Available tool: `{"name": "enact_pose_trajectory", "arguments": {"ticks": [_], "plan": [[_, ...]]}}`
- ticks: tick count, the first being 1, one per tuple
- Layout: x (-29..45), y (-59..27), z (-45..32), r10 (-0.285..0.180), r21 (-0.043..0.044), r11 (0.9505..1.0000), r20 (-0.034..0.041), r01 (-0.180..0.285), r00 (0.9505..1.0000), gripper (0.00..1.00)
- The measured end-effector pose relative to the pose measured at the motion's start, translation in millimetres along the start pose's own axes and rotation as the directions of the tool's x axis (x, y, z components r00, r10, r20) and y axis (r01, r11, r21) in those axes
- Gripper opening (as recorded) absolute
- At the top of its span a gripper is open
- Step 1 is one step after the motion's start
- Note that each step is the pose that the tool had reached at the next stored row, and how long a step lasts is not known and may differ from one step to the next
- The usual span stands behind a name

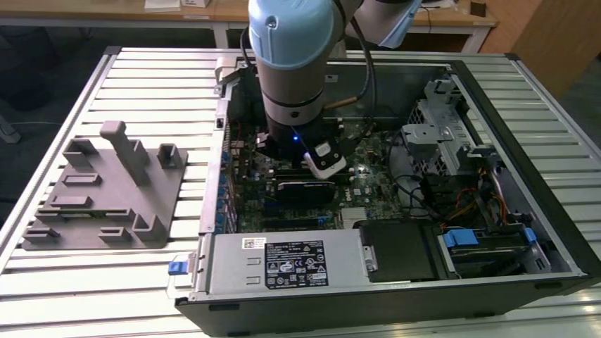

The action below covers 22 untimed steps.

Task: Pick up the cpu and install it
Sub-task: 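Install the second cpu locking lever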

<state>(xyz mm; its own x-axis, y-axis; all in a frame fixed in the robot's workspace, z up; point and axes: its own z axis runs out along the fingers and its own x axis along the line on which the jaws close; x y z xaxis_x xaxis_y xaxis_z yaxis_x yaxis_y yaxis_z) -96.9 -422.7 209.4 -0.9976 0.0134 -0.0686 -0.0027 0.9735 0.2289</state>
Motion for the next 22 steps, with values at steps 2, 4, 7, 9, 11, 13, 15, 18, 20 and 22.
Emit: {"name": "enact_pose_trajectory", "arguments": {"ticks": [2,4,7,9,11,13,15,18,20,22], "plan": [[-0.1,-0.2,0.7,0.003,0.0005,1.0000,-0.0119,-0.003,0.9999,0.11],[-0.7,-0.4,1.5,0.009,0.0015,1.0000,-0.0367,-0.009,0.9993,0.11],[-0.8,-0.4,1.5,0.011,0.0019,0.9999,-0.0449,-0.010,0.9989,0.11],[-0.8,-0.4,1.5,0.011,0.0018,0.9999,-0.0449,-0.011,0.9989,0.11],[-1.3,-0.4,1.9,0.010,0.0013,0.9999,-0.0450,-0.010,0.9989,0.11],[-2.3,-0.6,2.5,0.011,-0.0019,0.9999,-0.0449,-0.011,0.9989,0.11],[-2.6,-0.8,3.3,0.011,-0.0068,0.9999,-0.0450,-0.011,0.9989,0.11],[-2.6,-1.0,4.1,0.012,-0.0180,0.9997,-0.0448,-0.013,0.9989,0.11],[-2.5,-1.1,4.7,0.014,-0.0287,0.9995,-0.0446,-0.015,0.9989,0.11],[-2.4,-1.3,5.9,0.016,-0.0337,0.9993,-0.0441,-0.017,0.9989,0.11]]}}
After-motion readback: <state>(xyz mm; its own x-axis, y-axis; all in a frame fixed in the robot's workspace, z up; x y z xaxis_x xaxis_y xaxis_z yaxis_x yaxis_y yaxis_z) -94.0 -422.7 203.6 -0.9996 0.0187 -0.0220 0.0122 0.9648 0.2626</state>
